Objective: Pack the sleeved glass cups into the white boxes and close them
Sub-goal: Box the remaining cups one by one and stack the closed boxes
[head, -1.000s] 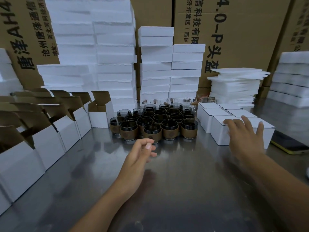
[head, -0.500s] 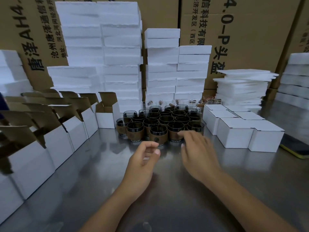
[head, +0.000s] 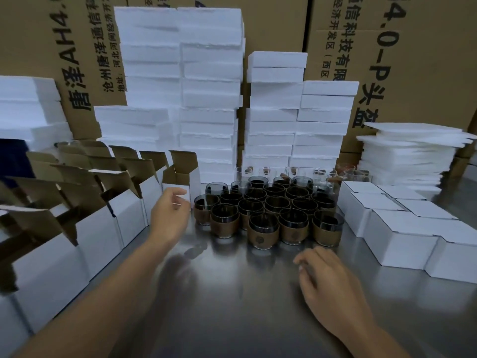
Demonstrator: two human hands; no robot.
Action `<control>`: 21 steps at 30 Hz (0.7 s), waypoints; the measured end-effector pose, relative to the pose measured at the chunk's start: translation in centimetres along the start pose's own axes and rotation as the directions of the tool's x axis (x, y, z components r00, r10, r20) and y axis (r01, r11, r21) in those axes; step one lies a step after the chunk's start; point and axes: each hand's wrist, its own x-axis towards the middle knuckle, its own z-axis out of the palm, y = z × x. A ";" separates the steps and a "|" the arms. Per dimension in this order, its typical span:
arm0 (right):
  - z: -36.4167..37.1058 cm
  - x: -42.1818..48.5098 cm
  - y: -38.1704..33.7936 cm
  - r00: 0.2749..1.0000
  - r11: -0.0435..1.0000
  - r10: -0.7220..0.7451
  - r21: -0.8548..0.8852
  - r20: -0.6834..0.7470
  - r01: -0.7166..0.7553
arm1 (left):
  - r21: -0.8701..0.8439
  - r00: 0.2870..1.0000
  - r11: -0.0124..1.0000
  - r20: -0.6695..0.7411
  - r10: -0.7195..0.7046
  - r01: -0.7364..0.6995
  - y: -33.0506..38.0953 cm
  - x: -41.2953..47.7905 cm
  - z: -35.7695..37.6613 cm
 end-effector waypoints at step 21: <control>0.4 0.5 0.3 0.997 0.998 0.054 0.038 0.046 -0.056 | 0.572 0.973 0.801 0.225 0.053 -0.176 -2.3 7.6 -1.3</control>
